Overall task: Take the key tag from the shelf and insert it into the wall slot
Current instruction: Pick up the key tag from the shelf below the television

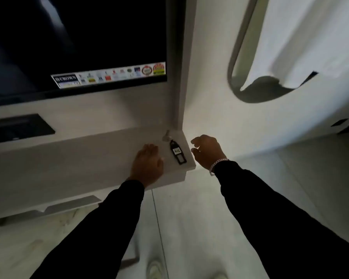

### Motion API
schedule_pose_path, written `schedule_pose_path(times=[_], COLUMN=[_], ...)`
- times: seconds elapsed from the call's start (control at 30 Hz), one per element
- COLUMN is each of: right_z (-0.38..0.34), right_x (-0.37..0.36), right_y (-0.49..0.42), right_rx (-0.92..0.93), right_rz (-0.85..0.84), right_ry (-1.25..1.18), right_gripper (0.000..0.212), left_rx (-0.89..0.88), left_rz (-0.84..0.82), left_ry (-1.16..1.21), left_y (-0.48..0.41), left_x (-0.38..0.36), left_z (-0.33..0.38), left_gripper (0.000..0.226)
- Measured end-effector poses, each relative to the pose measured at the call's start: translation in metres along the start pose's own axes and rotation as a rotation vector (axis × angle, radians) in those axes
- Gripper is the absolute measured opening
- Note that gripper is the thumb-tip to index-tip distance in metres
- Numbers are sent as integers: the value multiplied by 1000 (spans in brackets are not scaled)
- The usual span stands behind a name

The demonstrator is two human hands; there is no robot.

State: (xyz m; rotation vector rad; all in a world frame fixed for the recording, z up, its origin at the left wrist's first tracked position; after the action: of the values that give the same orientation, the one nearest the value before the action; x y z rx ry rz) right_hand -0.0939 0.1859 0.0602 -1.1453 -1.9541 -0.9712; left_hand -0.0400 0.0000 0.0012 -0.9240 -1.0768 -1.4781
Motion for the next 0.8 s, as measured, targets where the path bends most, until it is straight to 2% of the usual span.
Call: schedule_pose_path(times=[0.07,0.2,0.3,0.33,0.43,0.67,0.77,0.8], right_z=[1,3,1,0,-2,7,17,21], right_x=[-11,-35,-46,-49,-55,-49,-46,-46], right_y=[-15,-37,-50,-54,-62,-81,-83,-81], right_rx=[-24,-67,-93,-107,-153,-264,-288,-307], right_rz=[15,-21,-26,-41,-49,-89,-181,-228], right_ry=[11,-43,-72,-76,-111,-233,-283,-366], right_gripper=[27,18,45,45,32,30,24,19], left_rx=[97,116,85,81,74,74,66,66], left_rz=[-149,-83,-49,-47,-33,-36,-13,-7], left_ry=[-17,-95,-136,-143,-153,-160,-151,-152], left_y=[-9,-16,-21,-24,-26,-27,-28,-29], left_x=[-20,-44,-41,-41,-41,-38,-38,-39], left_z=[-10,-16,-18,-19,-19,-18,-18,-18], left_gripper=[72,75,79,79,80,80,80,80])
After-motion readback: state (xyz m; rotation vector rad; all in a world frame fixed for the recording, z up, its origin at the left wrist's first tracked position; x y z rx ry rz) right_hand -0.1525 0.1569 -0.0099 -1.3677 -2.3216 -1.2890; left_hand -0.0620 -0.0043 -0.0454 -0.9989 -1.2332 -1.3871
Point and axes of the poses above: each hand's wrist, its own y-axis away from the middle knuckle, its own x-axis out of the back of the hand, z = x × y, the point moved 4 cm from there along -y, towards the middle knuckle, and after that the axes turned 11 degrees about -z, right-handed, at the moved point
